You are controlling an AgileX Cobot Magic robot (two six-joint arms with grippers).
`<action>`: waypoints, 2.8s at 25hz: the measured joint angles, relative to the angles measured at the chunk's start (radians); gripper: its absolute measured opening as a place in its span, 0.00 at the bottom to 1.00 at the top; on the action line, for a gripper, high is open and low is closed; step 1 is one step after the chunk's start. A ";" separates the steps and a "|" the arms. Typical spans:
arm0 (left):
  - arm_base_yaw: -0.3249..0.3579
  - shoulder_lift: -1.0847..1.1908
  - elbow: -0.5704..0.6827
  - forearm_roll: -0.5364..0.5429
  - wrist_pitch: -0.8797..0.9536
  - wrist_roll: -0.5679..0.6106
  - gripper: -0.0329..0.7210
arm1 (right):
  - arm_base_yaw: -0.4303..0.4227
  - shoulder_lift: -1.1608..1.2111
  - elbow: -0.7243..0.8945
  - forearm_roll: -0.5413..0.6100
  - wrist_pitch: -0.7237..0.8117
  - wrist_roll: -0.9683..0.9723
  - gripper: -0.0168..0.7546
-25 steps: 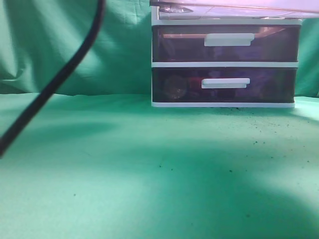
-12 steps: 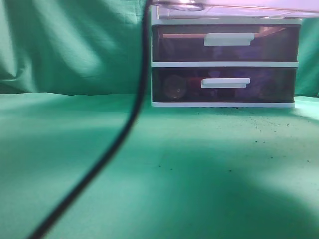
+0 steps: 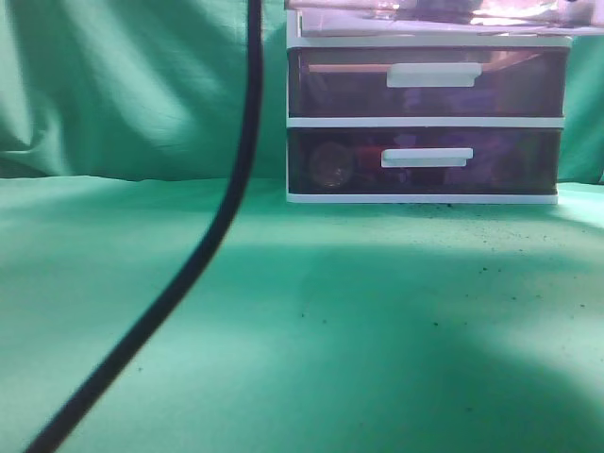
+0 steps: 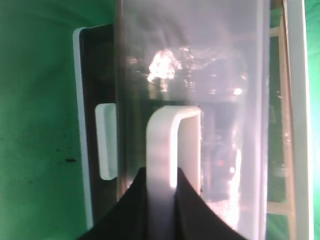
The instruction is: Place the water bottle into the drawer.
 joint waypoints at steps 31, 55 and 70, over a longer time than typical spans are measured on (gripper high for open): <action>0.002 -0.668 0.086 -0.010 1.364 -0.097 0.13 | -0.076 0.494 -0.510 -0.028 -0.250 -0.156 0.13; 0.002 -0.699 0.175 0.046 1.300 -0.119 0.13 | -0.014 0.434 -0.518 0.194 -0.097 0.021 0.76; 0.002 -0.832 0.197 -0.052 1.240 -0.124 0.13 | 0.283 0.095 -0.518 1.256 -0.199 -0.344 0.39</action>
